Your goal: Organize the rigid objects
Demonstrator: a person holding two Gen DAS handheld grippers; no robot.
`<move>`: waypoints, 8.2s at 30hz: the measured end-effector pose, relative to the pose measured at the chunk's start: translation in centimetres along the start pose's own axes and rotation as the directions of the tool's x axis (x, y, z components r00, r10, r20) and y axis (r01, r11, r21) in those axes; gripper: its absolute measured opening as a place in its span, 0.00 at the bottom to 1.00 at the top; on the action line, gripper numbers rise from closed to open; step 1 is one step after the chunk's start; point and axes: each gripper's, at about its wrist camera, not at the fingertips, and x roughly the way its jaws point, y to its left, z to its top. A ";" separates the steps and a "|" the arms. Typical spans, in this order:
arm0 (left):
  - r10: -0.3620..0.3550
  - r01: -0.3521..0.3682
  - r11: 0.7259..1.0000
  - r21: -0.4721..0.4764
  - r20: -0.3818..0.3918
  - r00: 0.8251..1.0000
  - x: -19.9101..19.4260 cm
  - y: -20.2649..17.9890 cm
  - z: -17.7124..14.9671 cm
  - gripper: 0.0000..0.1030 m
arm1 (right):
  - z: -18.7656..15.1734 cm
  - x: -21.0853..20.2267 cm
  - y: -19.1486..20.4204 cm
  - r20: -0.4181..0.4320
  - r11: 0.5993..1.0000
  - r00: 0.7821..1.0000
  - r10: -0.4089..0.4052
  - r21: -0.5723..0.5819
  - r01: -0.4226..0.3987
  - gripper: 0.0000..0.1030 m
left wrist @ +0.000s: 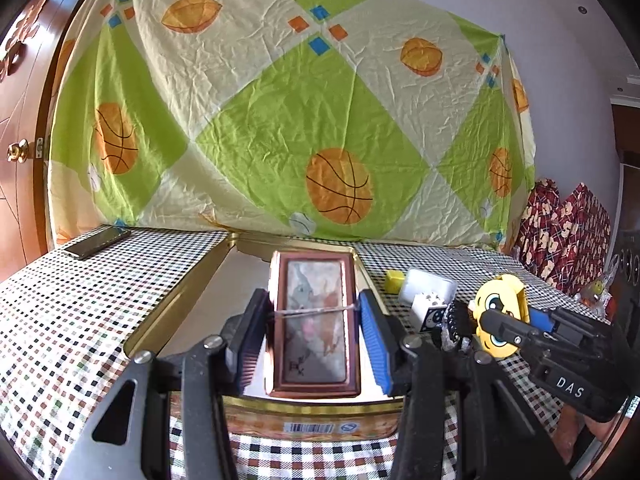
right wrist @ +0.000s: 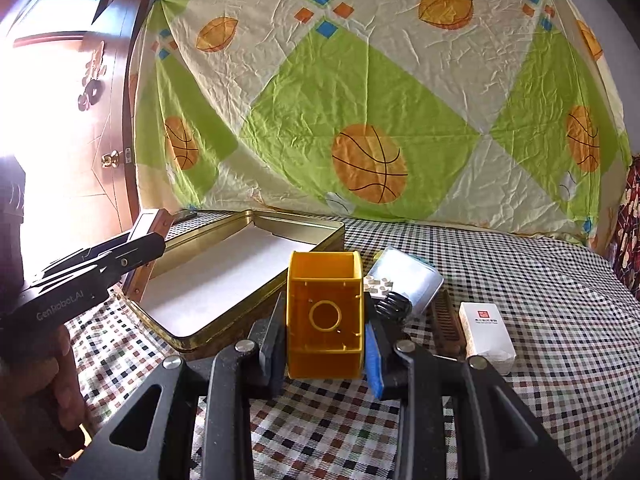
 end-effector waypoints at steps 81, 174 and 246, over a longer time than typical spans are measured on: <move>-0.039 0.082 0.983 0.167 -0.248 0.968 6.7 -5.0 2.9 0.94 | 3.3 3.4 -8.9 -0.147 0.986 0.978 -0.146 0.060 0.156 0.65; -0.142 0.191 0.970 0.149 -0.292 0.946 10.7 -13.5 1.4 0.26 | 1.1 4.0 -13.7 -0.210 0.973 0.959 -0.188 0.095 0.211 0.42; -0.095 0.100 0.982 0.159 -0.037 0.995 6.0 -13.0 2.2 0.26 | 1.4 -1.5 -12.3 0.080 0.960 0.958 -0.275 0.070 0.270 0.42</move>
